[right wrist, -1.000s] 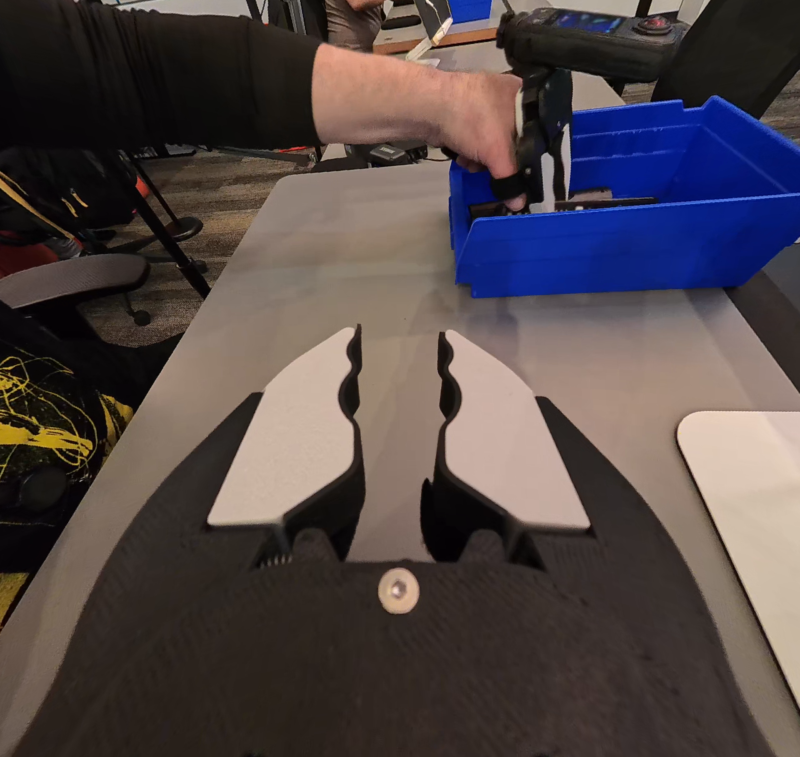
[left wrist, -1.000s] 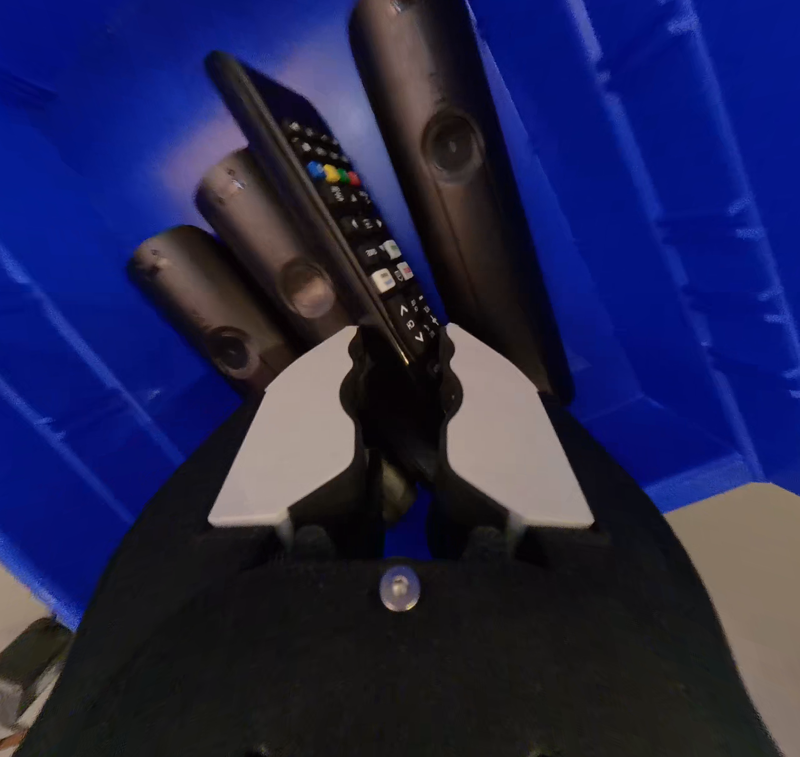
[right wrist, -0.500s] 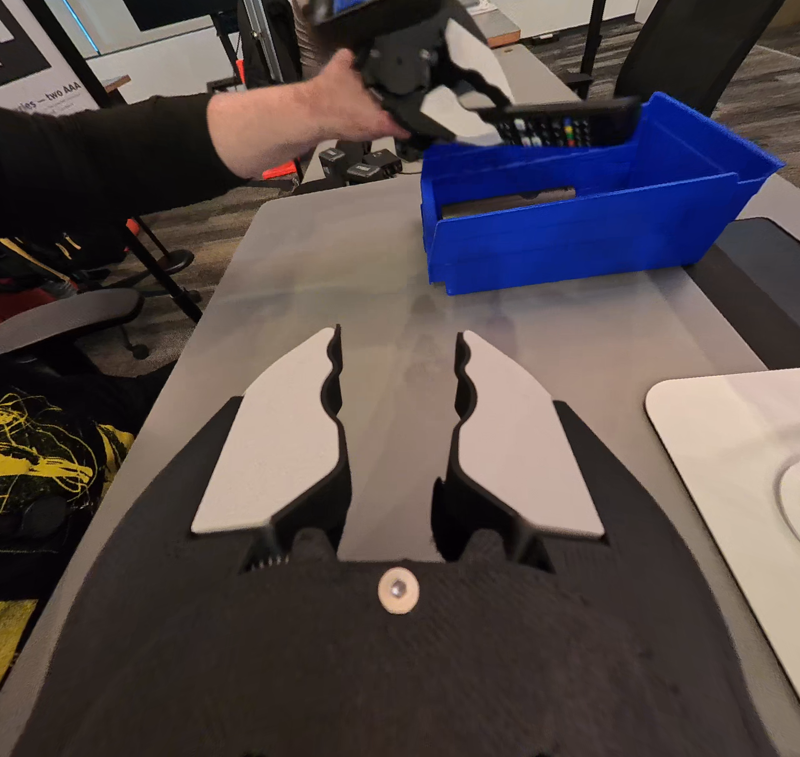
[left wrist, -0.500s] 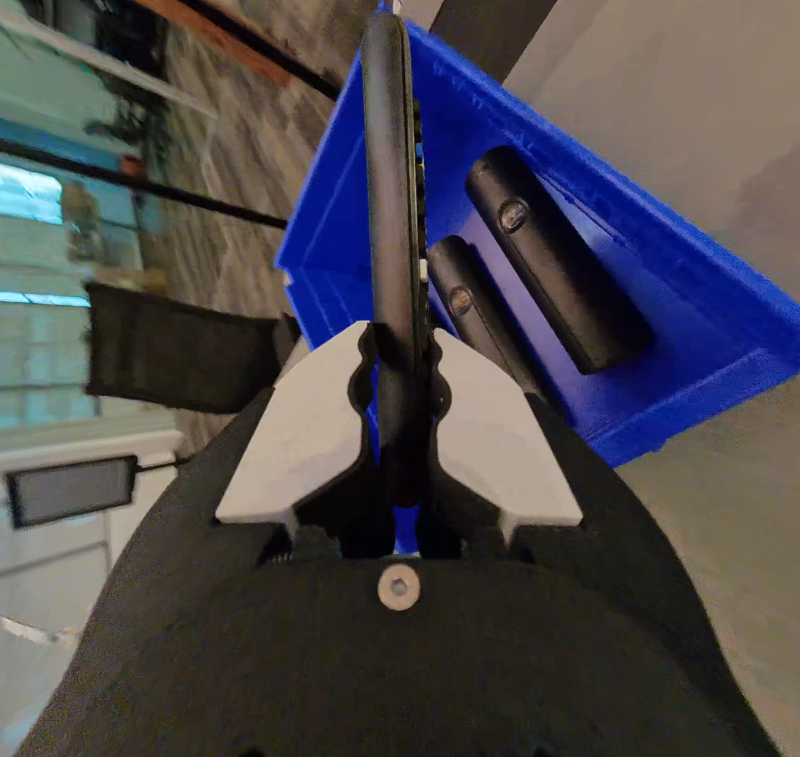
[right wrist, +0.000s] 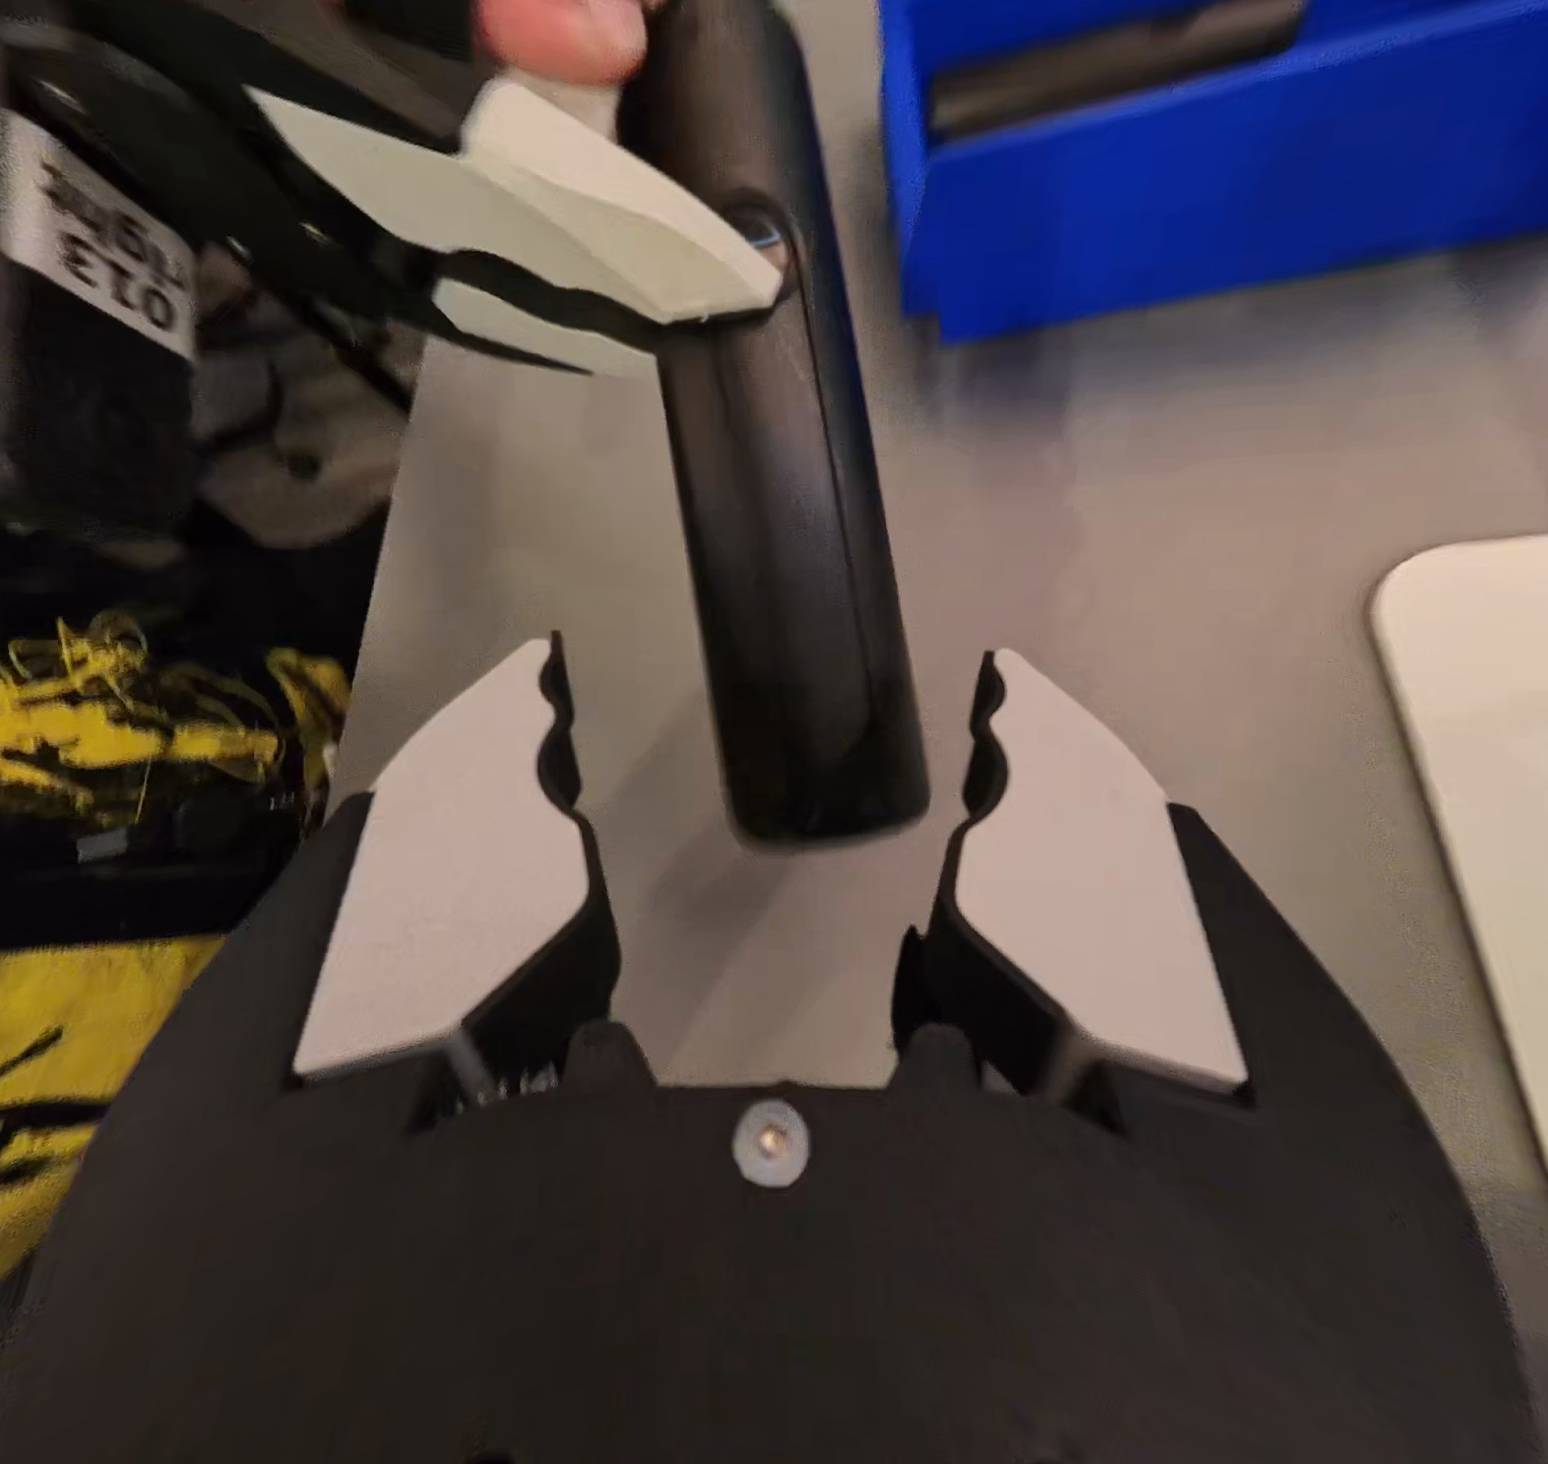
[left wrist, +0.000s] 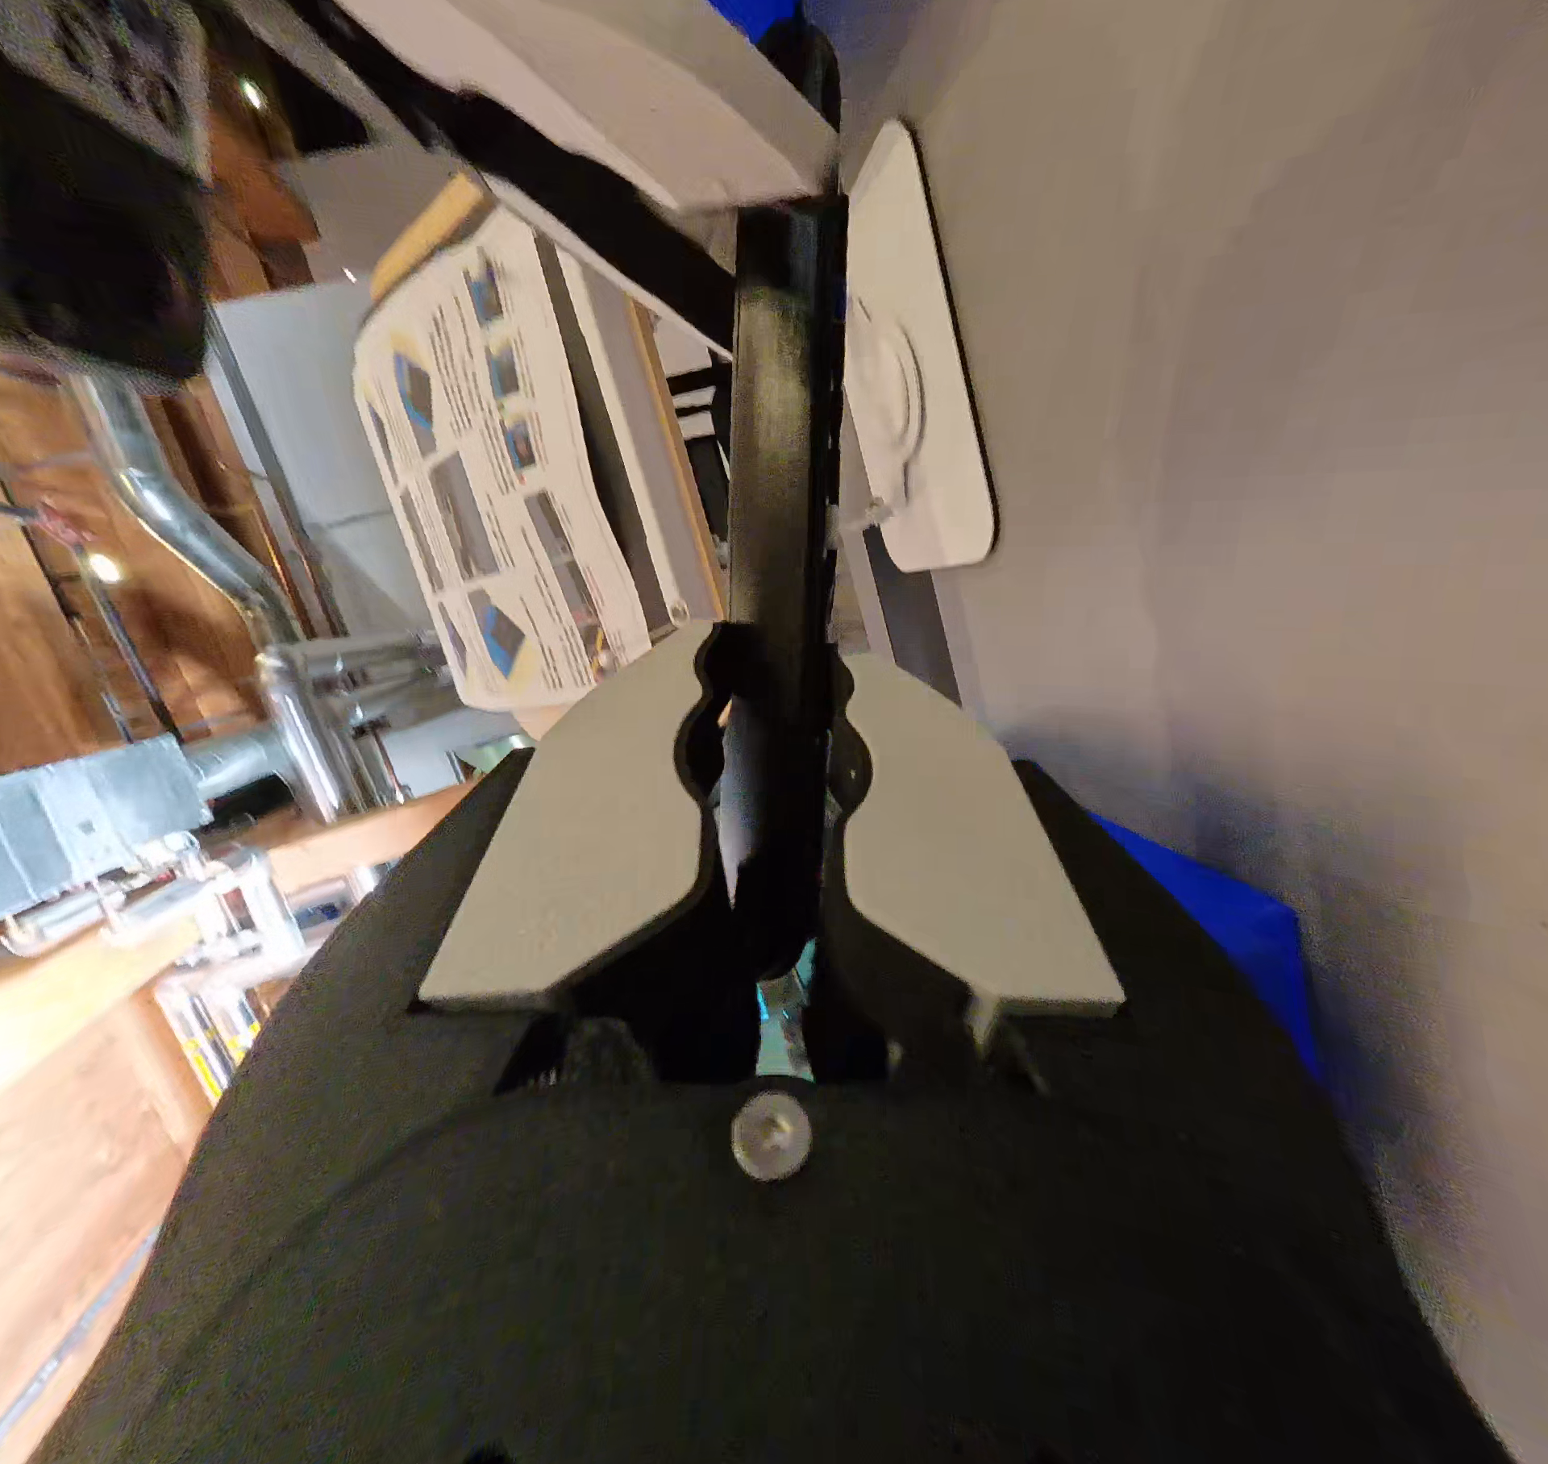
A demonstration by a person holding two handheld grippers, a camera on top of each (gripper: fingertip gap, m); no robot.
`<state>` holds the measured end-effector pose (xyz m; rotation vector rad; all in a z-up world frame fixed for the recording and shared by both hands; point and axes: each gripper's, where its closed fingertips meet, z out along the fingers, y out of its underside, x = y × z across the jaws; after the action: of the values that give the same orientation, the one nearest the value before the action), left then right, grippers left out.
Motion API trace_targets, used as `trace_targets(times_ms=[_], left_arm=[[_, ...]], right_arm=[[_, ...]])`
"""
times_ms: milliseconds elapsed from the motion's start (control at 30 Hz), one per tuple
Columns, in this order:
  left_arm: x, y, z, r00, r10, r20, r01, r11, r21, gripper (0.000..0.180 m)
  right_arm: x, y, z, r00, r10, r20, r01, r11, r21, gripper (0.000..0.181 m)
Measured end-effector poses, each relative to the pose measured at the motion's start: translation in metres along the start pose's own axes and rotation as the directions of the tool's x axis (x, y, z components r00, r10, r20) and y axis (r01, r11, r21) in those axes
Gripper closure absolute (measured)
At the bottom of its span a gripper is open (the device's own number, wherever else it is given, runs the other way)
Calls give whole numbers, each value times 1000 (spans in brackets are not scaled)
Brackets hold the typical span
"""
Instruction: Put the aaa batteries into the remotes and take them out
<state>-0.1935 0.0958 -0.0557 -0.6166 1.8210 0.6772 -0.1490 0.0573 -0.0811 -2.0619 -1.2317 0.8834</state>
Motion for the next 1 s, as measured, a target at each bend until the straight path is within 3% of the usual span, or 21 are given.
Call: trace_targets(times_ms=[67, 133, 300, 400, 500, 567, 633, 700, 767, 833, 867, 1000], left_arm=[[-7, -25, 2, 998, 51, 21, -52, 997, 53, 158], [-14, -44, 2, 996, 81, 44, -85, 991, 100, 159], [-18, -58, 5, 995, 81, 61, -90, 982, 168, 154], [-36, -50, -2, 992, -30, 124, 9, 985, 170, 135], [-42, -37, -15, 937, -343, 65, 317, 914, 254, 122], [-38, -31, -17, 798, -598, -80, 590, 747, 307, 107], [-37, -33, -17, 583, -774, -246, 798, 488, 354, 95], [-38, -51, -23, 383, -788, -481, 901, 205, 382, 100], [-38, -61, -19, 238, -752, -615, 942, 25, 335, 104], [-36, -74, -16, 142, -662, -736, 954, -108, 281, 107], [-35, -80, -16, 105, -615, -781, 952, -165, 257, 117], [-31, -88, -12, 67, -542, -838, 935, -259, 242, 126]], right_arm=[[-13, 24, 12, 997, 8, 78, 2, 992, -129, 103], [-25, 38, 18, 989, 14, 144, 10, 987, -163, 121], [-25, 50, 14, 996, 27, 81, -20, 996, -86, 122], [-16, 50, 5, 999, 31, 11, -31, 1000, 7, 122], [-19, 48, -6, 998, 31, 48, -37, 991, 127, 122], [-25, 46, -9, 997, 0, 73, -14, 982, 186, 122], [-27, 50, -6, 997, -10, 79, -5, 982, 190, 122], [-27, 55, 1, 997, -57, 51, 47, 984, 170, 122], [-28, 60, 6, 996, -89, 29, 85, 986, 141, 122], [-25, 61, 8, 990, -138, -40, 142, 981, 129, 122], [-28, 61, 10, 988, -154, -29, 156, 979, 132, 122], [-26, 65, 19, 990, -135, -29, 138, 979, 152, 122]])
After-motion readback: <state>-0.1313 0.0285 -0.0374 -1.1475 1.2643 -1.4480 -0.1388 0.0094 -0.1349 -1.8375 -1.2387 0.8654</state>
